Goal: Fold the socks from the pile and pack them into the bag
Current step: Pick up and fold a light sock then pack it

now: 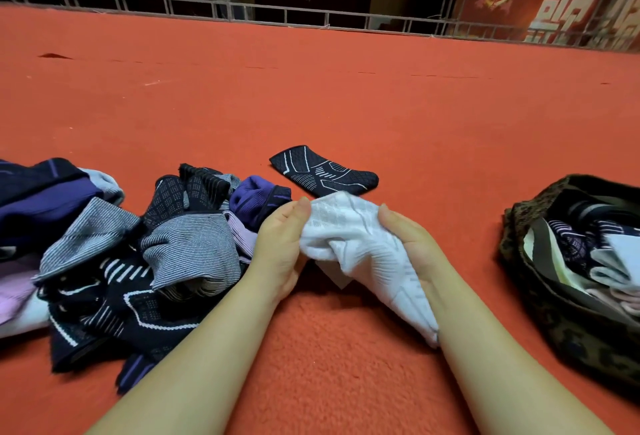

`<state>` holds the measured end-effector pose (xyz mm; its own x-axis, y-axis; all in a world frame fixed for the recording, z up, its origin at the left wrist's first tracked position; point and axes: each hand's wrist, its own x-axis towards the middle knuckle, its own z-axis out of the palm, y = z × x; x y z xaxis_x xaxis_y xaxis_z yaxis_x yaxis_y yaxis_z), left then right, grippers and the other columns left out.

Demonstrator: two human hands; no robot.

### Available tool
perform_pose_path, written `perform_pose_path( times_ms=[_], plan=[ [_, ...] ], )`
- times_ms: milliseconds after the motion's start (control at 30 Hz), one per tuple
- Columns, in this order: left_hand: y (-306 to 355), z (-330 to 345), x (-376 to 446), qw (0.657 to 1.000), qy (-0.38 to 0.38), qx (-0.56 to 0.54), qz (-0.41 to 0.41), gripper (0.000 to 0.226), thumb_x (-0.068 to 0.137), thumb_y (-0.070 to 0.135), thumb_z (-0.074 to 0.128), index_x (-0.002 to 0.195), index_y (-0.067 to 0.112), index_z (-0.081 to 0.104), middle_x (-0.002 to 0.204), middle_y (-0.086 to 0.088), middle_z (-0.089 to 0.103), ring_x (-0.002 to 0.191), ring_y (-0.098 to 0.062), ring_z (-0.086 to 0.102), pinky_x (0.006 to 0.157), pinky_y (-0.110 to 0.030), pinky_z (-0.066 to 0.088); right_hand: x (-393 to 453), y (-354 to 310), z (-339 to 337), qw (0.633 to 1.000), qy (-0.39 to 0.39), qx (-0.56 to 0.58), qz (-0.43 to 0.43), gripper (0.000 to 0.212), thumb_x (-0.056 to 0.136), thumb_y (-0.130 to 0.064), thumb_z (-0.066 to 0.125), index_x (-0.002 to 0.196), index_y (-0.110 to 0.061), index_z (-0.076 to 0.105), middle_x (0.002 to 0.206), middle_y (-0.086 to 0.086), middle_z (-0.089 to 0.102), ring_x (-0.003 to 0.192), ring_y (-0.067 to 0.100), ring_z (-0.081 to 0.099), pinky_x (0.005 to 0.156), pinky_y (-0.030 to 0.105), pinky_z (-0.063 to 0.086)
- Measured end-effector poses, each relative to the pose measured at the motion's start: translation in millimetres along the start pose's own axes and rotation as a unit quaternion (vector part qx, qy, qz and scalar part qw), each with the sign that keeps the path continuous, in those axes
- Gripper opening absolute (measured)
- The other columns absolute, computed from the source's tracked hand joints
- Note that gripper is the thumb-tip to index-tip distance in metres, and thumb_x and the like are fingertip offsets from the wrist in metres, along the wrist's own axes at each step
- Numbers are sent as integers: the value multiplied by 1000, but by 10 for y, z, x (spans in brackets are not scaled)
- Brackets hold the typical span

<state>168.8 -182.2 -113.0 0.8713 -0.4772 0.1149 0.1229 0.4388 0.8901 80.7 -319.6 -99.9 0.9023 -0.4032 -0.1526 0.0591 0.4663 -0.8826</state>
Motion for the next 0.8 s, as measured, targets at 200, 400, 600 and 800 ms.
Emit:
perform_pose_path(
  times_ms=[200,400,600,800],
  plan=[
    [-52,-22,11,985,74,146,46,29,96,19,51,69,14,58,72,-9,55,70,-19,49,64,-31,42,-31,-2,49,778,149,-556,-253,26,83,-49,53,84,-23,55,80,-10,56,74,10,51,69,27,38],
    [80,-8,39,995,87,-50,13,14,95,25,50,94,15,60,60,6,63,57,-8,60,58,-26,50,-196,178,290,787,-37,-603,-125,70,57,-65,64,119,-36,46,111,-19,53,99,2,55,84,32,48],
    [20,-73,48,997,31,-72,-24,39,79,38,68,111,19,56,102,-4,68,101,-22,63,100,-44,46,-43,122,153,949,-41,-305,-68,33,65,-34,72,93,-17,64,82,-3,69,75,11,62,68,29,48],
    [-65,-93,19,979,-163,-64,-109,102,53,64,80,135,14,45,120,-12,59,96,-23,60,76,-34,55,-16,91,119,998,-1,16,-57,41,74,-25,68,109,-5,59,97,19,67,83,31,65,75,44,53]
  ],
)
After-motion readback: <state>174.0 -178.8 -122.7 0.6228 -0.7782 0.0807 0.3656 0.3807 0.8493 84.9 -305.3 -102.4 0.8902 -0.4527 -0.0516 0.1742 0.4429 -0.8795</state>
